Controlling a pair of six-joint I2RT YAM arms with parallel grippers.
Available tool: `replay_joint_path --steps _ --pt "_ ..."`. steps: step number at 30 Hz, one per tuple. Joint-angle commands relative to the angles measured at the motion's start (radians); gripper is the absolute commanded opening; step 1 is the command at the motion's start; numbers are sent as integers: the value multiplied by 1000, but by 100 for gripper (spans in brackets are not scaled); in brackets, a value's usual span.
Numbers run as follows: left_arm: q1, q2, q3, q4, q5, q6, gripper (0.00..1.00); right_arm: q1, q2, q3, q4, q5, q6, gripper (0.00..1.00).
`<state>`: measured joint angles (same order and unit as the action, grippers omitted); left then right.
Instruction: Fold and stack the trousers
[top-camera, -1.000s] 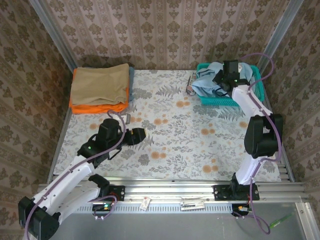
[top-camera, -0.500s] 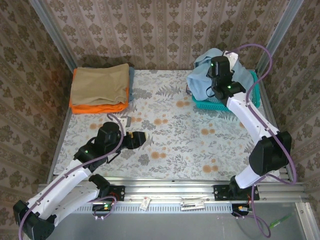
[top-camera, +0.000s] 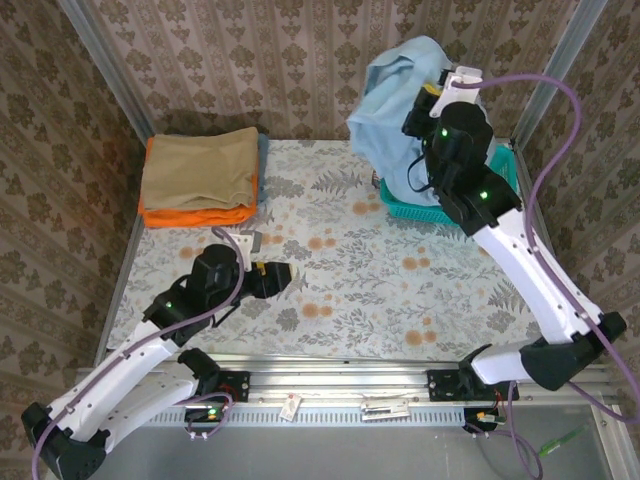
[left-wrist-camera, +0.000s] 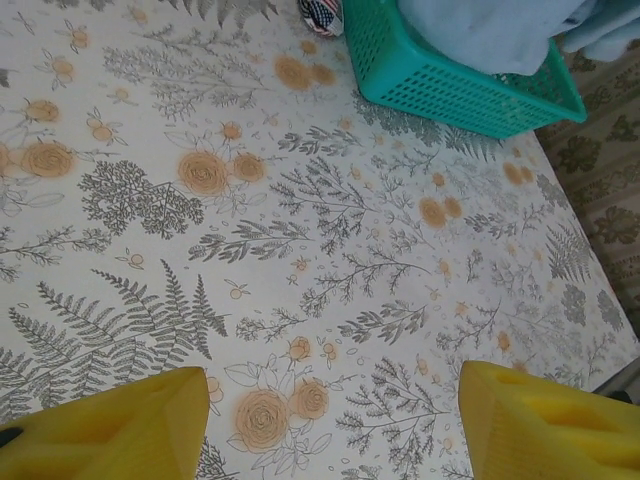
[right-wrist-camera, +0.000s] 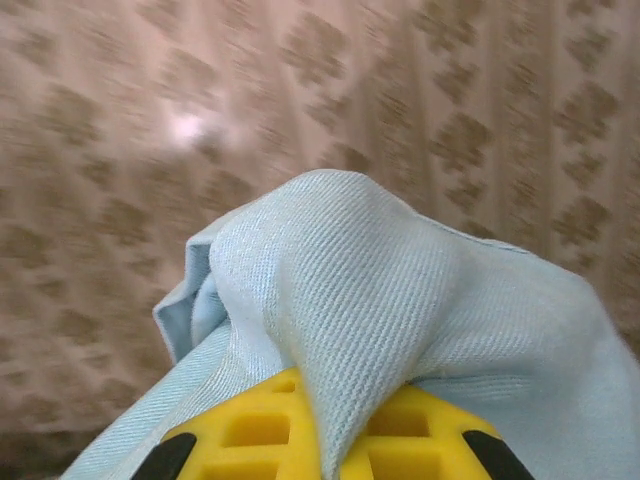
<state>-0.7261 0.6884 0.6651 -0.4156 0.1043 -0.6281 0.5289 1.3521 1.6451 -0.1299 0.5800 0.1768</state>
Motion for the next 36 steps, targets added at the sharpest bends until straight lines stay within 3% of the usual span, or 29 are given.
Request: replay_joint_path --steps 1,6,8,10,13,17,20,23,26,32,36 --pt "-8 -47 3 11 -42 7 66 107 -68 84 125 -53 -118 0" --pt "-8 -108 15 -41 -140 -5 69 214 -31 124 -43 -132 -14 0" --pt "-7 -132 40 -103 -217 -25 76 236 8 98 -126 -151 89 3" --pt "-6 -165 69 -165 -289 -39 84 249 47 39 -174 -212 188 30" --pt "-6 -216 114 -246 -371 -56 89 282 135 0 -259 -371 249 62" --pt "-6 -223 178 -300 -394 -30 92 290 179 -3 -381 -492 252 76" --pt "-6 -160 206 -295 -352 12 92 276 139 -58 -449 -418 246 78" --pt "-13 -32 213 -248 -265 49 90 201 49 -180 -456 -319 289 79" --pt "-90 145 241 -213 -259 88 90 39 -59 -325 -470 -278 399 80" --pt "-354 642 488 -259 -494 226 92 -327 -148 -588 -383 -450 567 87" --pt "-453 942 683 -290 -628 312 97 -484 -85 -642 -291 -604 614 87"
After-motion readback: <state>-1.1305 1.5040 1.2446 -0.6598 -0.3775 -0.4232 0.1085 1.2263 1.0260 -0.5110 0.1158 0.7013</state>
